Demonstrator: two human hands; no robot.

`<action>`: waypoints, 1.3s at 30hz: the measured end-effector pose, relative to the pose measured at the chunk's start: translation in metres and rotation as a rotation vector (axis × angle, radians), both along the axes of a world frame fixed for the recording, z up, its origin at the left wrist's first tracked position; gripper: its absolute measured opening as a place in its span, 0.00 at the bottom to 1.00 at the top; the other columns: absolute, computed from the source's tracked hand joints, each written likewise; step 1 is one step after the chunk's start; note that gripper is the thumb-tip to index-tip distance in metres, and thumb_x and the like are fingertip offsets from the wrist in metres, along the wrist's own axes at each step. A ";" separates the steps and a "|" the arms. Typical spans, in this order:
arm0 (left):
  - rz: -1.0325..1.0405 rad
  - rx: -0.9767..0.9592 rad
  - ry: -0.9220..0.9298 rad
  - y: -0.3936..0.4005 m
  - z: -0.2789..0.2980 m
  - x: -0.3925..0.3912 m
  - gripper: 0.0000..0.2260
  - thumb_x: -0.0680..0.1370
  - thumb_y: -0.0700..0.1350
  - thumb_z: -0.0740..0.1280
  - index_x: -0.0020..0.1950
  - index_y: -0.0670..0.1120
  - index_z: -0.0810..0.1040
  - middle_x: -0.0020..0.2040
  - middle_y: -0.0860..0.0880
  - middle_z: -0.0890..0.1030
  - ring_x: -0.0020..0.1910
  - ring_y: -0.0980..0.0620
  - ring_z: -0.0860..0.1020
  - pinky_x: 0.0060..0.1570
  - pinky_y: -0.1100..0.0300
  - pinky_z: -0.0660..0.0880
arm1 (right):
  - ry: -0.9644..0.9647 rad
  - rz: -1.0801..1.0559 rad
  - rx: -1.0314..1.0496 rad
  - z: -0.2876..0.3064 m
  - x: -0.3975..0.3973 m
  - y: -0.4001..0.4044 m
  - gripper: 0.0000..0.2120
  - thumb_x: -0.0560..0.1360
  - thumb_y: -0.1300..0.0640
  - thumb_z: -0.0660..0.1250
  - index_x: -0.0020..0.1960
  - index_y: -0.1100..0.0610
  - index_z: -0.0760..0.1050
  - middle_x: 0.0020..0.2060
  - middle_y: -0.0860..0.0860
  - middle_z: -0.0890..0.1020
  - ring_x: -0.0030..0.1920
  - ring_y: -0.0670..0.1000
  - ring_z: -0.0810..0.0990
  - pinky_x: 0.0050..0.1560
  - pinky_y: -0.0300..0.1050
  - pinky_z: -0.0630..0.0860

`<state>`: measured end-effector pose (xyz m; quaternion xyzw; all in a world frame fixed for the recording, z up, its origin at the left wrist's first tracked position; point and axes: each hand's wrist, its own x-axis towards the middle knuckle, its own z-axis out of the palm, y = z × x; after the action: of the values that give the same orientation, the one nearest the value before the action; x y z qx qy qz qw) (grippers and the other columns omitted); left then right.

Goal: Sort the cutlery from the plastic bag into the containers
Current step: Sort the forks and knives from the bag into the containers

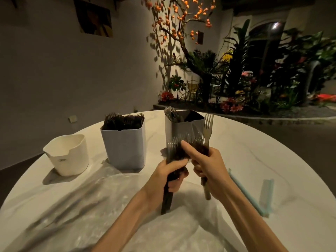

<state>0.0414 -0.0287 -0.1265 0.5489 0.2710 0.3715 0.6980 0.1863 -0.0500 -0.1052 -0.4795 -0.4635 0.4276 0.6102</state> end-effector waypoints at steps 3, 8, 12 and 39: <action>-0.046 -0.068 -0.063 -0.002 -0.003 -0.002 0.18 0.81 0.50 0.58 0.62 0.37 0.75 0.36 0.47 0.75 0.32 0.54 0.69 0.36 0.61 0.69 | 0.060 -0.018 -0.009 -0.003 0.001 0.001 0.24 0.70 0.44 0.74 0.47 0.66 0.80 0.26 0.50 0.71 0.26 0.46 0.66 0.29 0.38 0.67; 0.050 0.072 0.036 -0.002 -0.006 -0.004 0.16 0.82 0.47 0.62 0.64 0.39 0.76 0.38 0.42 0.80 0.34 0.51 0.77 0.41 0.62 0.77 | 0.136 0.021 0.003 -0.004 0.004 -0.001 0.16 0.76 0.50 0.72 0.45 0.64 0.78 0.23 0.47 0.69 0.25 0.46 0.63 0.28 0.37 0.68; 0.111 0.097 0.018 -0.001 -0.008 -0.004 0.15 0.81 0.46 0.64 0.62 0.38 0.78 0.46 0.39 0.84 0.34 0.50 0.78 0.39 0.61 0.77 | 0.137 0.031 -0.009 -0.006 0.006 0.001 0.16 0.76 0.49 0.72 0.46 0.63 0.78 0.24 0.50 0.66 0.25 0.46 0.60 0.26 0.37 0.62; 0.327 0.084 -0.077 -0.005 -0.006 0.001 0.18 0.76 0.57 0.70 0.40 0.43 0.71 0.28 0.51 0.63 0.23 0.56 0.61 0.23 0.63 0.61 | -0.080 -0.059 0.090 -0.029 -0.037 -0.002 0.14 0.82 0.49 0.63 0.51 0.61 0.74 0.36 0.53 0.76 0.34 0.45 0.75 0.39 0.37 0.76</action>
<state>0.0426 -0.0334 -0.1328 0.5118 0.3141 0.5119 0.6143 0.1494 -0.0517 -0.1346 -0.4819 -0.4921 0.3688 0.6243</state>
